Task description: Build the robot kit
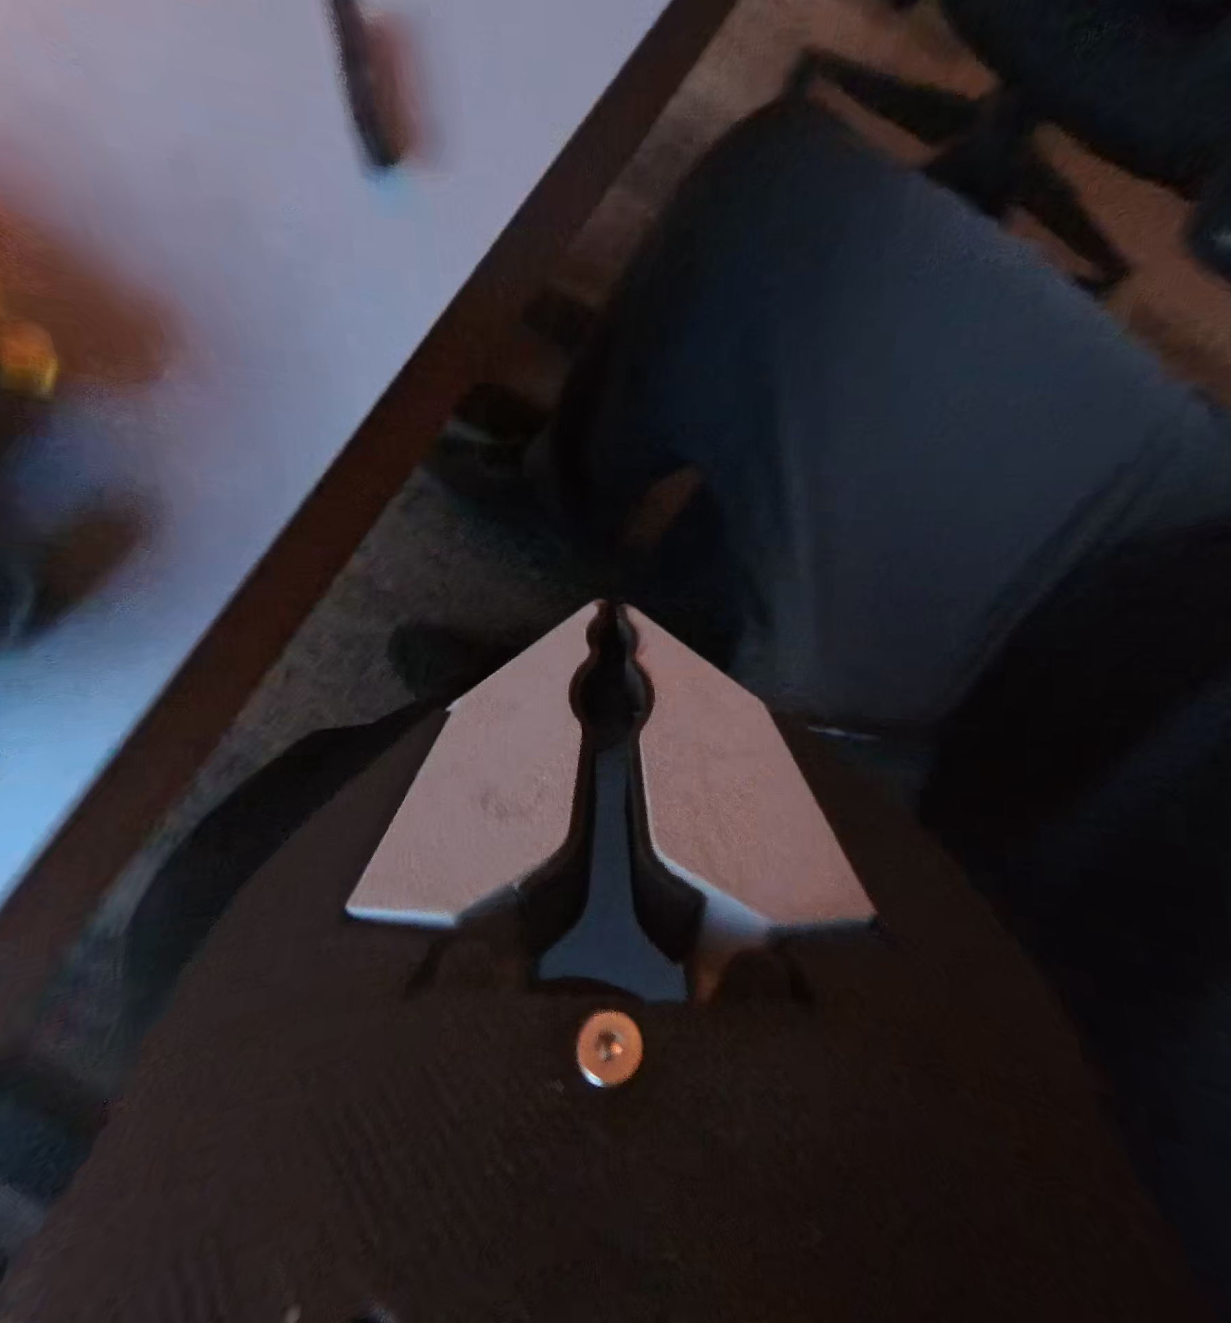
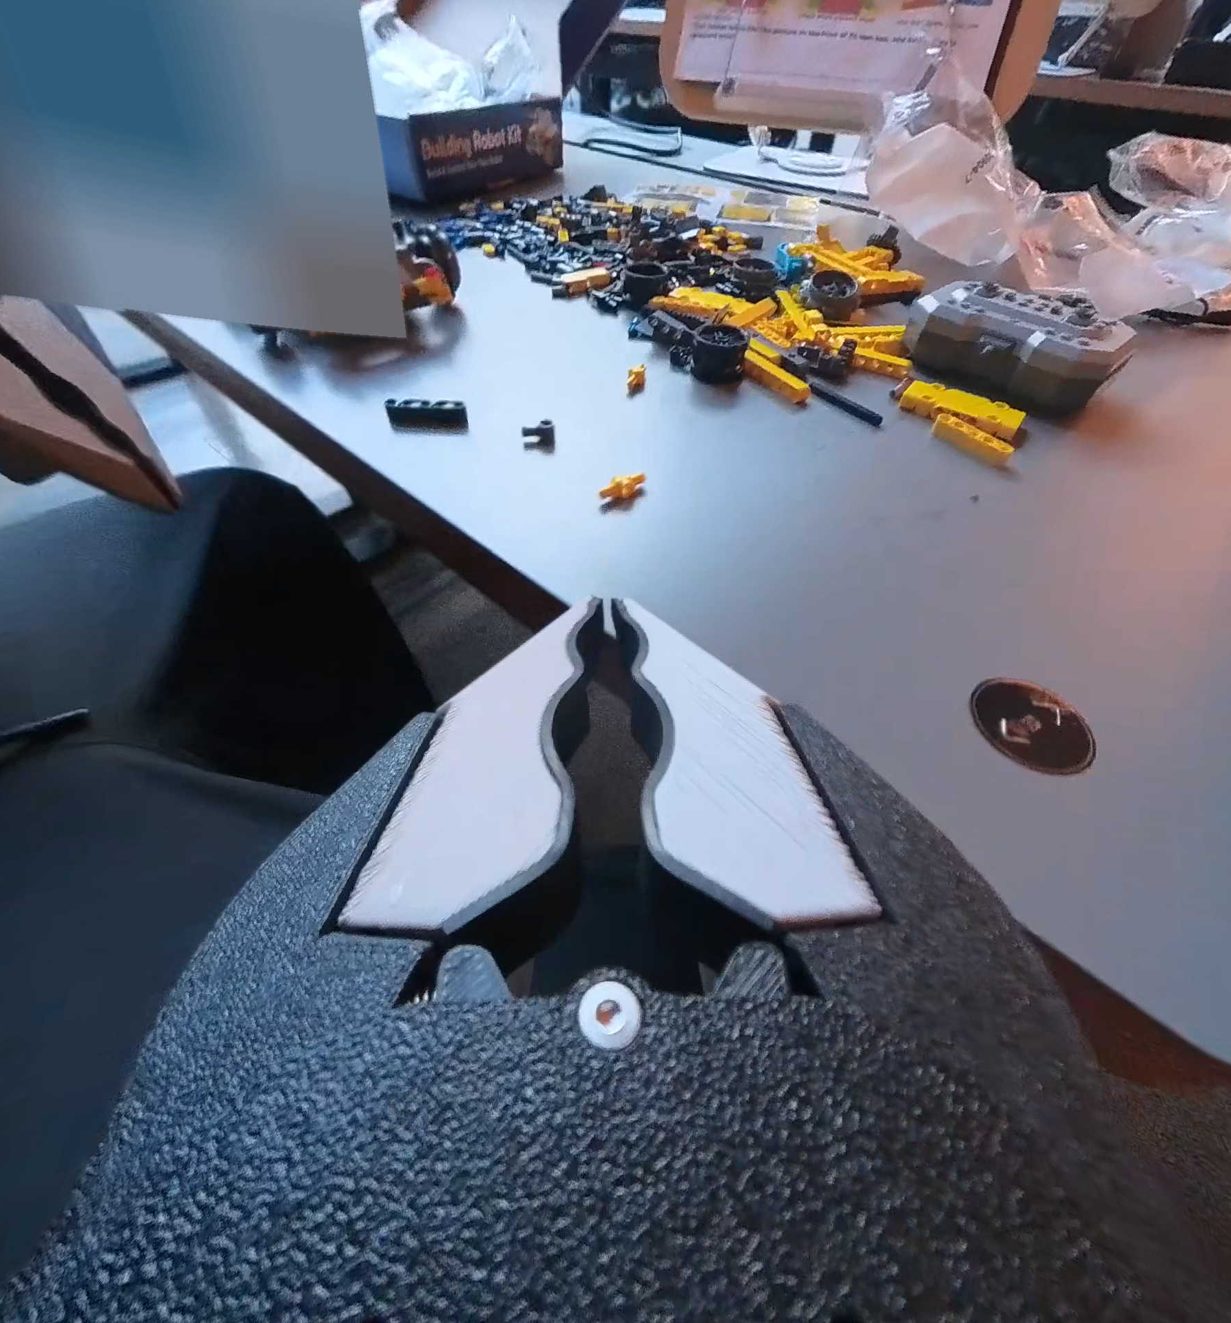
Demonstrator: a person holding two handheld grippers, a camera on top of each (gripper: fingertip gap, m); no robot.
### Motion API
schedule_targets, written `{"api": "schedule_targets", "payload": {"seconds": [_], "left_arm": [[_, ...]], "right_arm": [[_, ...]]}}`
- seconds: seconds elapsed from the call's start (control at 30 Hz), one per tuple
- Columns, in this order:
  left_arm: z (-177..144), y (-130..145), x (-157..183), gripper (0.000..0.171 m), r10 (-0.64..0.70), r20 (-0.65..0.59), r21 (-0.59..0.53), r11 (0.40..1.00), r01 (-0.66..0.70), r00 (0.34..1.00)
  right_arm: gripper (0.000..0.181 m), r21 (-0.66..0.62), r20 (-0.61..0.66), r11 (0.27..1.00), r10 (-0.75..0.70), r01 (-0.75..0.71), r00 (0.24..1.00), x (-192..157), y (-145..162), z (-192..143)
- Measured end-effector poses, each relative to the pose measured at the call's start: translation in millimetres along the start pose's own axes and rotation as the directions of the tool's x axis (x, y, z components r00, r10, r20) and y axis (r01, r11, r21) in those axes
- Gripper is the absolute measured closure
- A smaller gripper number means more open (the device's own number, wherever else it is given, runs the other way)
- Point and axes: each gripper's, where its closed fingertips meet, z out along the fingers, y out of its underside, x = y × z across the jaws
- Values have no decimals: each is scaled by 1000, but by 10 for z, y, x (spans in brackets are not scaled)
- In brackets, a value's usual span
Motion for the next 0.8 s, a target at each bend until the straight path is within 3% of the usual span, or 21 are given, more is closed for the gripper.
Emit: {"api": "schedule_targets", "payload": {"seconds": [0.07, 0.2, 0.43, 0.63, 0.8], "left_arm": [[-61, 212, -8, 171, -55, 80, 26, 998, 53, 995], [-84, 574, 263, 171, -196, 102, 74, 979, 189, 975], [-295, 946, 597, 171, -212, 185, 71, 977, 202, 960], [-611, 1482, 774, 171, -360, 249, 128, 932, 338, 899], [-862, 1791, 930, 170, -478, 315, 228, 877, 423, 820]], "right_arm": [[178, -6, 6, 1000, -17, 17, 1000, -85, 39, -80], [177, -27, 34, 999, -29, 30, 999, -173, 149, -126], [175, -23, 122, 998, -51, 54, 991, -497, 139, -101], [173, -47, 339, 970, -209, 238, 917, -1383, 199, 210], [169, -109, 616, 935, -203, 338, 761, -2366, 512, 446]]}}
